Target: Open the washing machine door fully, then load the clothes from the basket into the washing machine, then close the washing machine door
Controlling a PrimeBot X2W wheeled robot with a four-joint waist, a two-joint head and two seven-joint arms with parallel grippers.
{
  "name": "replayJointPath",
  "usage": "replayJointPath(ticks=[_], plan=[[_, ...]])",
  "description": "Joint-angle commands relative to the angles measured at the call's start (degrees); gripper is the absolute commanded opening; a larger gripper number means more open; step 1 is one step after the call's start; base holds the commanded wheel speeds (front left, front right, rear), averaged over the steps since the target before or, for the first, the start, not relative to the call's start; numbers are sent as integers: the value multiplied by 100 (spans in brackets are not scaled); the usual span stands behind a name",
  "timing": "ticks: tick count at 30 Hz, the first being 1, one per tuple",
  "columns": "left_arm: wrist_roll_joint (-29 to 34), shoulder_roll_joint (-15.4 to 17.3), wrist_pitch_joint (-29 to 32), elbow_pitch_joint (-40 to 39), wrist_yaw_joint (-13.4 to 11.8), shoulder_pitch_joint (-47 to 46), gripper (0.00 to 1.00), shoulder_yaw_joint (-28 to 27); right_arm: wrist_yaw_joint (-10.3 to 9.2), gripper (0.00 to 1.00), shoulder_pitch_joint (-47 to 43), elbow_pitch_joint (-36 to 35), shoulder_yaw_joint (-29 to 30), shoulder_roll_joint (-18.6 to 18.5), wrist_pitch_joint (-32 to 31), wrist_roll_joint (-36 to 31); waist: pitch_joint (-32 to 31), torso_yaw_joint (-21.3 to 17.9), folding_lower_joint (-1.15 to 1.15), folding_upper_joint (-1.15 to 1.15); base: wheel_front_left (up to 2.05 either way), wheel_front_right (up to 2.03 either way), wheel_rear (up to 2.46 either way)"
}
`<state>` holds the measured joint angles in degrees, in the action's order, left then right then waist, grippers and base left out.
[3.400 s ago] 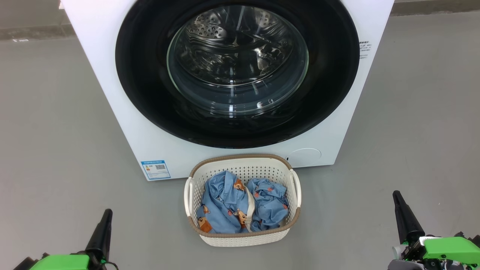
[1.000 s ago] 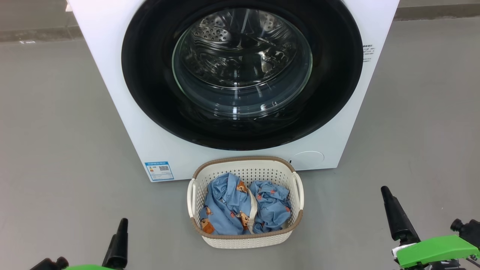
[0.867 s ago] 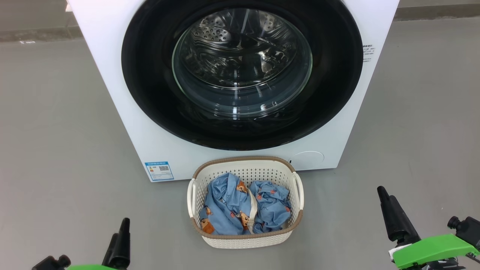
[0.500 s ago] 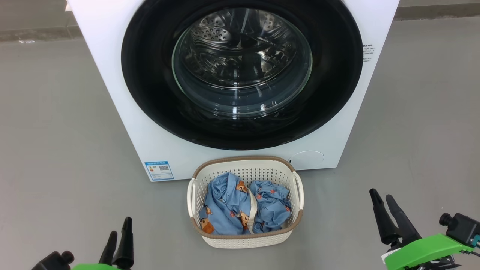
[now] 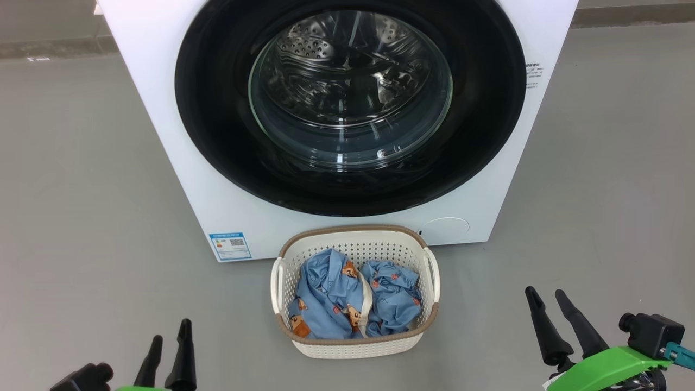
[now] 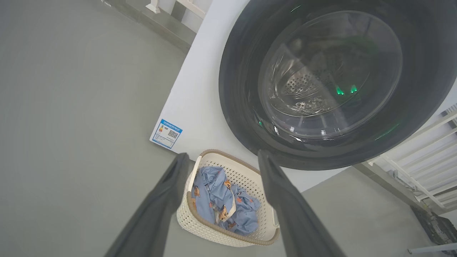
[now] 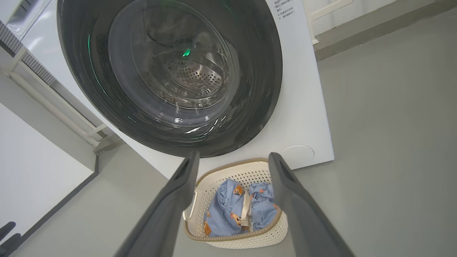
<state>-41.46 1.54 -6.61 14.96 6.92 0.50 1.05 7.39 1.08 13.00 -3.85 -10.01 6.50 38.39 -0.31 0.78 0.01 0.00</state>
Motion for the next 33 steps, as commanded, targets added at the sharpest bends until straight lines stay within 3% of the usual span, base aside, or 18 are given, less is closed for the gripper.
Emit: replayJointPath(ticks=[1,14,33], plan=[[257,113,-80,-128,39,-71,100,-110,6,100,150,-106,-74,-123,95,-240,6,2,0,0,0,0,0],[1568,148,-300,-272,44,-13,100,-207,7,100,125,-26,-104,-207,313,-1150,36,8,0,0,0,0,0],[2986,281,-602,-477,52,87,100,-69,9,100,58,-28,68,-204,614,-2195,50,10,0,0,0,0,0]])
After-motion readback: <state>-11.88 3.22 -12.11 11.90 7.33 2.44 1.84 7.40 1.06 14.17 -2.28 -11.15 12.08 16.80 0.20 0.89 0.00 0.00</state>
